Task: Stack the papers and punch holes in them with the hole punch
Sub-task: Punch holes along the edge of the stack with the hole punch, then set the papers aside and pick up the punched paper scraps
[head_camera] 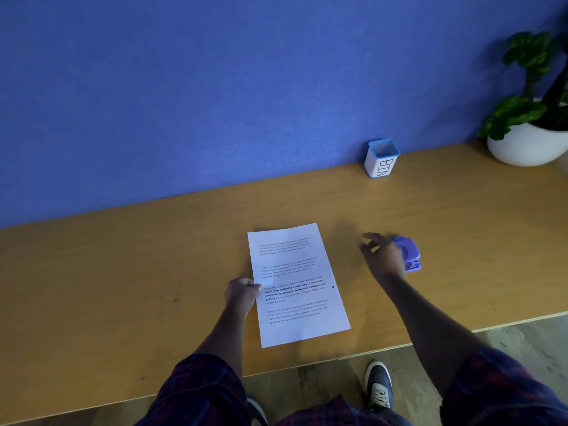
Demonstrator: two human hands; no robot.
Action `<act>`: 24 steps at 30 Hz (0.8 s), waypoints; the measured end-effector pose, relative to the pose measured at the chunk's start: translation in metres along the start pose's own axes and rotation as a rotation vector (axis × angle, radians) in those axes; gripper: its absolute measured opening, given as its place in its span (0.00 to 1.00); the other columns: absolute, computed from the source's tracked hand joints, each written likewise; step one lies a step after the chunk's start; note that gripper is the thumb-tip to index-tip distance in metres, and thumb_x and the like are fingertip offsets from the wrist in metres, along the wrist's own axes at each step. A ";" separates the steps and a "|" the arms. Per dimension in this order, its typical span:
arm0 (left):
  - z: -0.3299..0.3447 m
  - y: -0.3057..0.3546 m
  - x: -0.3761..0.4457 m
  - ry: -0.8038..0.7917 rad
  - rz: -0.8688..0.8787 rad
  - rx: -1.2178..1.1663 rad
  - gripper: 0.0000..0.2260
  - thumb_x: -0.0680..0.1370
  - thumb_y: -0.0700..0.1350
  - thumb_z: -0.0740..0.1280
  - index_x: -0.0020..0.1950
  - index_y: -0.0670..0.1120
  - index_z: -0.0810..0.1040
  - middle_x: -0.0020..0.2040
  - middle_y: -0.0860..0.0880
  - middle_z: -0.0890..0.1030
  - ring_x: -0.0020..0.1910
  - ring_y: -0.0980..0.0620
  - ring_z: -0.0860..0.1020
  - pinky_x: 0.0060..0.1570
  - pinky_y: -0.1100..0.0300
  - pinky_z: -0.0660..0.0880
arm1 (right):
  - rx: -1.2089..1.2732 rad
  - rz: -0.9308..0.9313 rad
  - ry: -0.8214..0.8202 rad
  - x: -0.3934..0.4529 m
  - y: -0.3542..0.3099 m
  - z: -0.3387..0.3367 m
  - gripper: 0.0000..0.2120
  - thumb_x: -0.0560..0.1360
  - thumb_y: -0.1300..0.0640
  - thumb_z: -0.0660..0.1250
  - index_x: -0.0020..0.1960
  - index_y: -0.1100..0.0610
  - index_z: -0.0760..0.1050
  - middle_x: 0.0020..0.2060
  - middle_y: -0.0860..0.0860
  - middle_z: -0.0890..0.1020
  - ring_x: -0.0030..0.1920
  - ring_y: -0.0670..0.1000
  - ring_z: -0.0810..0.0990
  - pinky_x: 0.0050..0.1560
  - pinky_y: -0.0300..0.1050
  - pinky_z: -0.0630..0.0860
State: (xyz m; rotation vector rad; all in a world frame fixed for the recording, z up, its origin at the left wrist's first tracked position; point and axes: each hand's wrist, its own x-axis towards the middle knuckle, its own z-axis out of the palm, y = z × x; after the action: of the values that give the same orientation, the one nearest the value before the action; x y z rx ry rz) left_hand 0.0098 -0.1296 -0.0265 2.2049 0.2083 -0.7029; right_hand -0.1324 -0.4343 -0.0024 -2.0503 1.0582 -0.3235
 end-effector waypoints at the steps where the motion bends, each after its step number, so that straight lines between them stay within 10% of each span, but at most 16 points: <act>1: 0.000 -0.002 -0.001 -0.002 0.022 -0.004 0.04 0.78 0.41 0.72 0.48 0.41 0.84 0.45 0.43 0.85 0.43 0.44 0.82 0.44 0.54 0.79 | 0.010 0.001 -0.067 -0.007 -0.005 0.007 0.17 0.76 0.52 0.73 0.64 0.52 0.80 0.48 0.50 0.84 0.45 0.53 0.82 0.47 0.47 0.77; 9: -0.023 0.000 -0.009 -0.007 0.187 -0.123 0.06 0.78 0.38 0.71 0.44 0.37 0.81 0.37 0.45 0.79 0.39 0.49 0.73 0.42 0.55 0.70 | 0.303 0.110 -0.359 -0.029 -0.030 0.040 0.48 0.69 0.47 0.80 0.80 0.56 0.58 0.66 0.51 0.76 0.62 0.55 0.79 0.62 0.55 0.78; 16: -0.053 0.022 -0.018 -0.006 0.348 -0.250 0.04 0.79 0.36 0.71 0.46 0.36 0.82 0.42 0.44 0.83 0.40 0.50 0.79 0.43 0.56 0.74 | 0.757 0.093 -0.473 -0.024 -0.059 0.037 0.18 0.68 0.60 0.80 0.55 0.64 0.81 0.50 0.58 0.88 0.49 0.58 0.86 0.43 0.46 0.82; 24: -0.080 0.043 -0.037 -0.187 0.425 -0.444 0.08 0.75 0.44 0.78 0.49 0.42 0.85 0.48 0.49 0.88 0.45 0.52 0.87 0.39 0.62 0.81 | 0.958 -0.022 -0.621 -0.034 -0.102 0.036 0.17 0.71 0.67 0.76 0.60 0.67 0.81 0.57 0.64 0.84 0.57 0.68 0.83 0.58 0.64 0.80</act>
State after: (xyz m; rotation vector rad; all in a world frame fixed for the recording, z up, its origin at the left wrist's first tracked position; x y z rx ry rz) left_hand 0.0282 -0.0965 0.0642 1.6721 -0.1826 -0.5538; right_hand -0.0754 -0.3545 0.0543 -1.1564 0.3598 -0.1339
